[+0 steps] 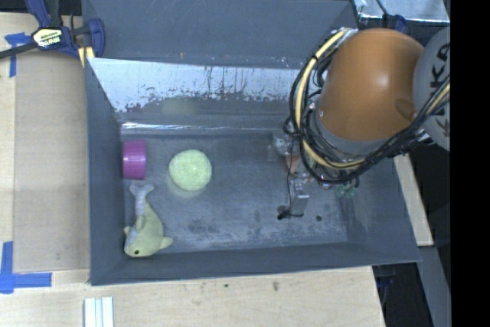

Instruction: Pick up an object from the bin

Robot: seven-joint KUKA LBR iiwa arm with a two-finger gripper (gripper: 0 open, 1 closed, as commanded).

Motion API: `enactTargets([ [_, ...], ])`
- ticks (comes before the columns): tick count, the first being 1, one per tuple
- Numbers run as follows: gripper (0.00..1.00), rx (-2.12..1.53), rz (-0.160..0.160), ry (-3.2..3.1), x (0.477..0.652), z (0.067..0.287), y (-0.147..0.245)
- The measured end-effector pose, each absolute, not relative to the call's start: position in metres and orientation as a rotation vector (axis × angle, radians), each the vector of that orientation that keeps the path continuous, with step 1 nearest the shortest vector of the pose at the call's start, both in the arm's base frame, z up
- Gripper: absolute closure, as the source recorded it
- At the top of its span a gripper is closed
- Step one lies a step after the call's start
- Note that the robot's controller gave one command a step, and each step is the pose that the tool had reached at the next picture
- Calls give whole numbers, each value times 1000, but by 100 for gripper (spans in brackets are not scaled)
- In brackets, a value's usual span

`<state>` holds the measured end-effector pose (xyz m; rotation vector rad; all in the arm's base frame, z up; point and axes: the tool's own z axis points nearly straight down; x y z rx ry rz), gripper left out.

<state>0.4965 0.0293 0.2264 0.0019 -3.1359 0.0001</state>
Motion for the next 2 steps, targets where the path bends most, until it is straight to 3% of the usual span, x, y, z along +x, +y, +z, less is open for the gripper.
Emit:
enactTargets([
  [1, 0, 0, -1, -3145, 498, 231, 29],
  [2, 0, 87, 1, -3149, 532, 163, -16],
])
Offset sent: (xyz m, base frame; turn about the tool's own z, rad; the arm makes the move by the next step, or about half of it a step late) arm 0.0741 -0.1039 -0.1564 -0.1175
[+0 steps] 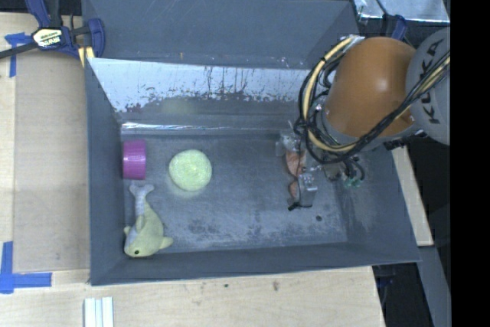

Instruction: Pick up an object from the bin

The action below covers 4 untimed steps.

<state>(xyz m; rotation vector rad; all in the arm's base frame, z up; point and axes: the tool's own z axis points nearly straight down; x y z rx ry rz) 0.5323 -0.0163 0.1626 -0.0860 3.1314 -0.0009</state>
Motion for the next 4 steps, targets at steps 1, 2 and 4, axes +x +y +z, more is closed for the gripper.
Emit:
enactTargets([
  [1, 0, -363, 0, 3119, 528, 157, -77],
  [2, 0, -526, -2, 3092, 587, 144, -82],
  [4, 100, -1138, -8, 2919, 622, 75, -90],
])
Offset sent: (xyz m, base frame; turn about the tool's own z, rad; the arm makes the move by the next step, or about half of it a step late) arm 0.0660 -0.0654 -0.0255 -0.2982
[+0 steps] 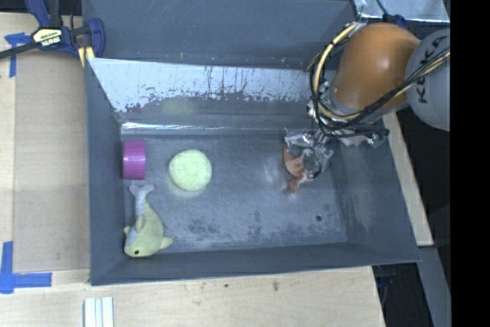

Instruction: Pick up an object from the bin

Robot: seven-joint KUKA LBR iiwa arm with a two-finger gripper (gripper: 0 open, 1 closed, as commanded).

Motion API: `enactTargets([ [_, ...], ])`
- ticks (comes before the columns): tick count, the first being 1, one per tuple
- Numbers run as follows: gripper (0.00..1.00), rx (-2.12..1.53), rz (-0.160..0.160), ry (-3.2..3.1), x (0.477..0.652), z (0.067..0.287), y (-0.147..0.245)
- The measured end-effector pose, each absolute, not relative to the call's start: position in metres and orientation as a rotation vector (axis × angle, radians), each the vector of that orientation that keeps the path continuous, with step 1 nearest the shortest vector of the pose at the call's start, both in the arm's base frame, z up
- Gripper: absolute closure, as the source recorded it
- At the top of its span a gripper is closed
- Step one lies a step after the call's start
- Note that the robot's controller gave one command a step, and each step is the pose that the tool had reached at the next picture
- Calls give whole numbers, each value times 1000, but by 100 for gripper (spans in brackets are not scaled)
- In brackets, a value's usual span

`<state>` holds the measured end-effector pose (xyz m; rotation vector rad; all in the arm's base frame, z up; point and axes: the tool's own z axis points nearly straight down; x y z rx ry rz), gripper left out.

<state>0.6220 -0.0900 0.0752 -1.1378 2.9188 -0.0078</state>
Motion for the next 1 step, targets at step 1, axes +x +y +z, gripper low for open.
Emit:
enactTargets([
  [1, 100, -1137, -8, 2919, 622, 75, -90],
])
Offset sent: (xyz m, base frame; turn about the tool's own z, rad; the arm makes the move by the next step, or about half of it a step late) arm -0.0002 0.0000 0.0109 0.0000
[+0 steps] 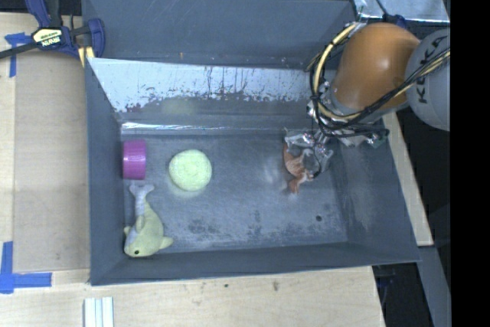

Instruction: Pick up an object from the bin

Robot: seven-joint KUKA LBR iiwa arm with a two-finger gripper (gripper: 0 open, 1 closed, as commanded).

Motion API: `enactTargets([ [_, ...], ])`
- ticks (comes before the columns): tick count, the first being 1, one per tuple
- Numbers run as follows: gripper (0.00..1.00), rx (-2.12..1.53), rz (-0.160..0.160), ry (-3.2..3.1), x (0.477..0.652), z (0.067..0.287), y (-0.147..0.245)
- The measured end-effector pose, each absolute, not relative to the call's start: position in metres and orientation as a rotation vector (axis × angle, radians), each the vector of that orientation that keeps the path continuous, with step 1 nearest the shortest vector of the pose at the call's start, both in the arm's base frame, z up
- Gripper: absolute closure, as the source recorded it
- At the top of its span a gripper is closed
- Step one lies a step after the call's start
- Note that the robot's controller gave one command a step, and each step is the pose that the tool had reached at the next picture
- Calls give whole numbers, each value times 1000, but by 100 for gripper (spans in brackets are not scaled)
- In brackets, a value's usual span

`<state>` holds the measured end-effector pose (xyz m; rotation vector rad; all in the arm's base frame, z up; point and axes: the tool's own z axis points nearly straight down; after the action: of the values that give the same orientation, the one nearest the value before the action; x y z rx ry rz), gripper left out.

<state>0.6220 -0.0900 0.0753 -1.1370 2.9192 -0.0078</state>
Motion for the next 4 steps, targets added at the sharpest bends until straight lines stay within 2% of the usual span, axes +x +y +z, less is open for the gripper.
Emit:
enactTargets([
  [2, 100, -1137, -2, 2925, 621, 83, -90],
  [4, 100, -1138, 0, 2926, 620, 120, -89],
])
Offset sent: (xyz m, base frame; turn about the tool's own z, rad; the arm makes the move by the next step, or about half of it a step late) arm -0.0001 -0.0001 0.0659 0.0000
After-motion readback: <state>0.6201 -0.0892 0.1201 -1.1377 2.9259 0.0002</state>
